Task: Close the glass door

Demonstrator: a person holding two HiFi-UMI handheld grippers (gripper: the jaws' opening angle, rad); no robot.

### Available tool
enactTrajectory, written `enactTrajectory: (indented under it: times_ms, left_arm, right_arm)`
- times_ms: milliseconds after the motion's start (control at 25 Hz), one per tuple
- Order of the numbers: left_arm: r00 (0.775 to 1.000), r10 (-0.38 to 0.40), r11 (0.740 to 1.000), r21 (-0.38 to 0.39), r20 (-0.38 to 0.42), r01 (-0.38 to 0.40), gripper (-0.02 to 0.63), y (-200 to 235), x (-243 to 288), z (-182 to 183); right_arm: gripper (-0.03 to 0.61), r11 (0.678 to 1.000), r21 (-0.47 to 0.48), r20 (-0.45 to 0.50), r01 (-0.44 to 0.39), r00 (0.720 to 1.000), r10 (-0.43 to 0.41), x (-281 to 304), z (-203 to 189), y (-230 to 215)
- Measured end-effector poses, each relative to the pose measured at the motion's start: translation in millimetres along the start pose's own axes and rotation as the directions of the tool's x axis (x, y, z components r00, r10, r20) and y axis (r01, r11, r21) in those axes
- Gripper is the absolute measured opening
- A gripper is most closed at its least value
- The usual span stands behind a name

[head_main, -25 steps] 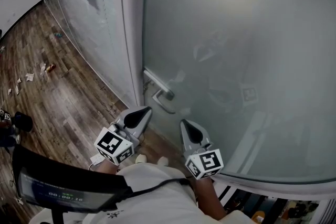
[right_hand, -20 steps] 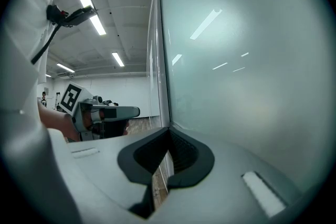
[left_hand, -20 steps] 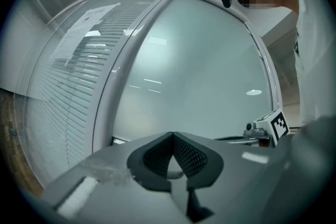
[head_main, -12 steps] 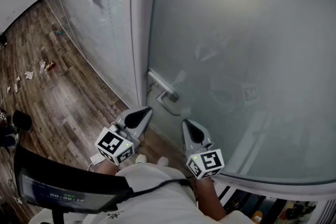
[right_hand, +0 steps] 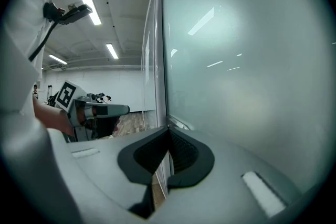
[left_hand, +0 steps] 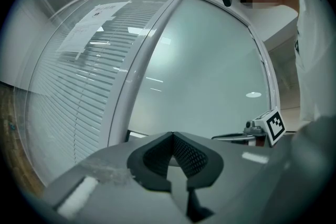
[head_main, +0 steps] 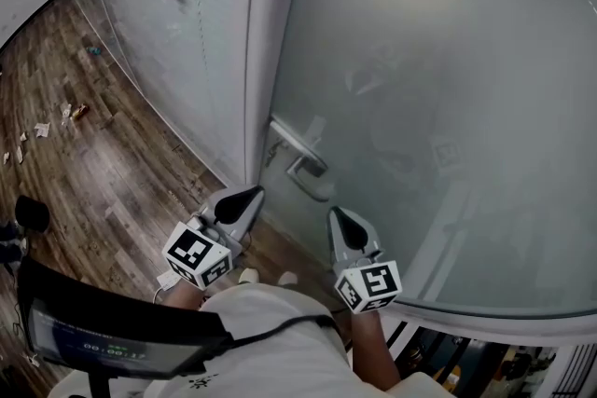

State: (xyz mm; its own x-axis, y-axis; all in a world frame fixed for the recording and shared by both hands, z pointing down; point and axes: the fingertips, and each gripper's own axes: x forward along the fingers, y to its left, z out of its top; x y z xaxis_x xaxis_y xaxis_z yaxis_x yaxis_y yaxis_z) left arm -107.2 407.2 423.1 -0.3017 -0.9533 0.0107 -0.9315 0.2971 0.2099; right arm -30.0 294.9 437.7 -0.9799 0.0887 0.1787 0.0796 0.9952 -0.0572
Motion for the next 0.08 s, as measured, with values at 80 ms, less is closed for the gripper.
enactTrajectory:
  times_ms: [80]
  left_arm:
    - [1.000,0.002,1.000,-0.003,-0.002,-0.002,0.000,6.2,-6.1,-0.7]
  right_arm:
    - [0.008,1.000,-0.001,-0.003,0.007,1.000,-0.007,3.0,-1.0,3.9]
